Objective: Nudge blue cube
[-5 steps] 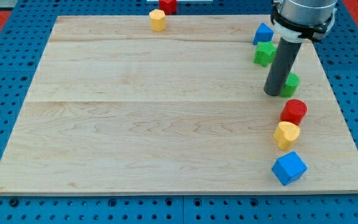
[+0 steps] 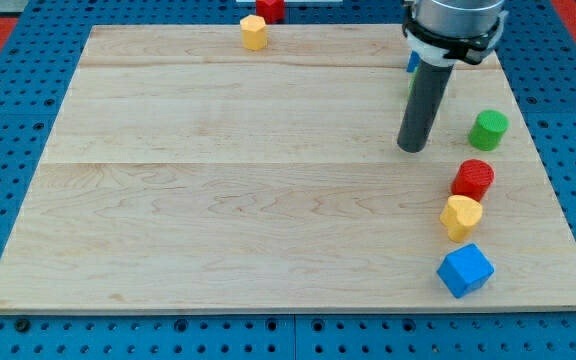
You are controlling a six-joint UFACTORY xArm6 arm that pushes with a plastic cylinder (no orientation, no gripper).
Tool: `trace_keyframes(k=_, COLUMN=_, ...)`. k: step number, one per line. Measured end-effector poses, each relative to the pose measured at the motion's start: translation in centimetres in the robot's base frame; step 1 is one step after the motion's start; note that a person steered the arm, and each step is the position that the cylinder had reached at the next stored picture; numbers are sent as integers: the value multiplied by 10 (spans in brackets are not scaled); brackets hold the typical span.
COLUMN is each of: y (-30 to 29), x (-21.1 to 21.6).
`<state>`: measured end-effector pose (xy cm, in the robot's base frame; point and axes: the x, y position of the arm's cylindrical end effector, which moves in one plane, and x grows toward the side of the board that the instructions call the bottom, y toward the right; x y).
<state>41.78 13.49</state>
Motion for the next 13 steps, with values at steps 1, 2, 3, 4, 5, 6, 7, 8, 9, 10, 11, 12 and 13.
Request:
trace_keyframes(k=1, y=-11, x=0)
trace_keyframes(k=2, y=-21, x=0)
trace_keyframes(k=3, y=-21, x=0)
trace_keyframes(k=4, y=-25, x=0)
trace_keyframes(k=5, y=-23, x=32)
trace_keyframes(k=6, y=-54, x=87)
trace_keyframes(k=7, y=-85, x=153)
trace_keyframes(k=8, y=-97, x=201)
trace_keyframes(k=9, y=-96, x=201)
trace_keyframes(k=10, y=-88, x=201)
trace_keyframes(k=11, y=-31, x=199)
trace_keyframes(k=12, y=-31, x=186)
trace_keyframes(k=13, y=-37, x=169)
